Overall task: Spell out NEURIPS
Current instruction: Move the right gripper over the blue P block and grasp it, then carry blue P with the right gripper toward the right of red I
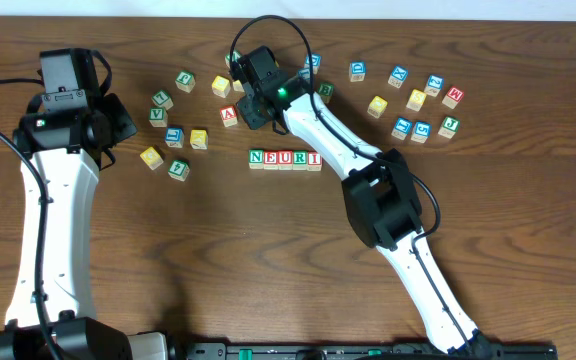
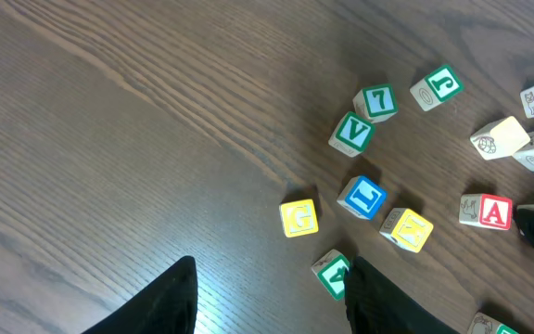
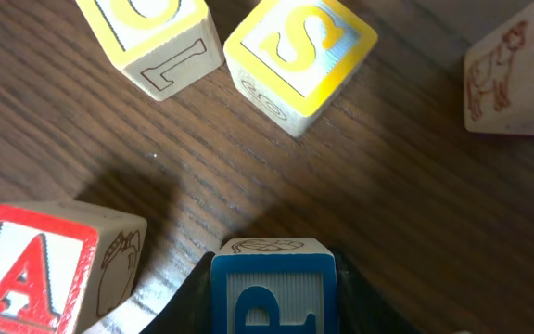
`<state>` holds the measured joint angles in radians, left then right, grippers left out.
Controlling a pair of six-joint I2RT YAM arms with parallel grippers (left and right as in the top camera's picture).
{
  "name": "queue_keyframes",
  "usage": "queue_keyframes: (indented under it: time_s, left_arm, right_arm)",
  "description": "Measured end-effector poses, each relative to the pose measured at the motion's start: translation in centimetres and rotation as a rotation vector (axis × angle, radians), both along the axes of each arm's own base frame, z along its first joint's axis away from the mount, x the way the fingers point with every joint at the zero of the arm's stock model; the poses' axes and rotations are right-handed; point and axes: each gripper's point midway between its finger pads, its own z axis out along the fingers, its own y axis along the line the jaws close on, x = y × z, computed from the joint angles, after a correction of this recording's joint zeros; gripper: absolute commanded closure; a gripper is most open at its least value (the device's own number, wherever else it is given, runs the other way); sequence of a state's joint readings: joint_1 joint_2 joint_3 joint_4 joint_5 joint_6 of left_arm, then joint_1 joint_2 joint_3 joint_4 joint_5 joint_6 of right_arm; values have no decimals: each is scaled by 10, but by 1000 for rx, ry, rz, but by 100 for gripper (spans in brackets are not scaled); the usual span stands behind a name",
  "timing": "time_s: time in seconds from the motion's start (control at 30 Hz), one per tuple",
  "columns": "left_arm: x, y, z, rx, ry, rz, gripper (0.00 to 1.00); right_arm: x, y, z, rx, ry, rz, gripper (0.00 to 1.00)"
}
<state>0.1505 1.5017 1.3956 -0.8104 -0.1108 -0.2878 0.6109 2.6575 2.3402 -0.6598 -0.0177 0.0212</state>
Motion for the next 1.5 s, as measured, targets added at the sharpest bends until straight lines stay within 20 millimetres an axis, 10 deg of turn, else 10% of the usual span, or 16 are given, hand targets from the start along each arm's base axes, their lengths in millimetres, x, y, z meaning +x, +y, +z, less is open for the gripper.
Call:
queue_keyframes:
  time_s: [0.27,0.47,0.8,1.1,1.5]
  left_arm:
    - [0,0,0,0,0,0,50]
    - [0,0,0,0,-1,0,50]
    - [1,0,0,0,-3,0,50]
    - [1,0,1,1,-7,0,50]
    - [5,1,3,3,-23,0,50]
  right_arm:
    - [-7,-6,43,7,-6,-15,85]
    - [-23,-19,110,21,-20,-23,84]
    - [-78,-107,176,-76,145,-123,83]
    - [-82,-191,138,-141,335,-334,83]
    - [-109,-197,42,-180,486,-391,82]
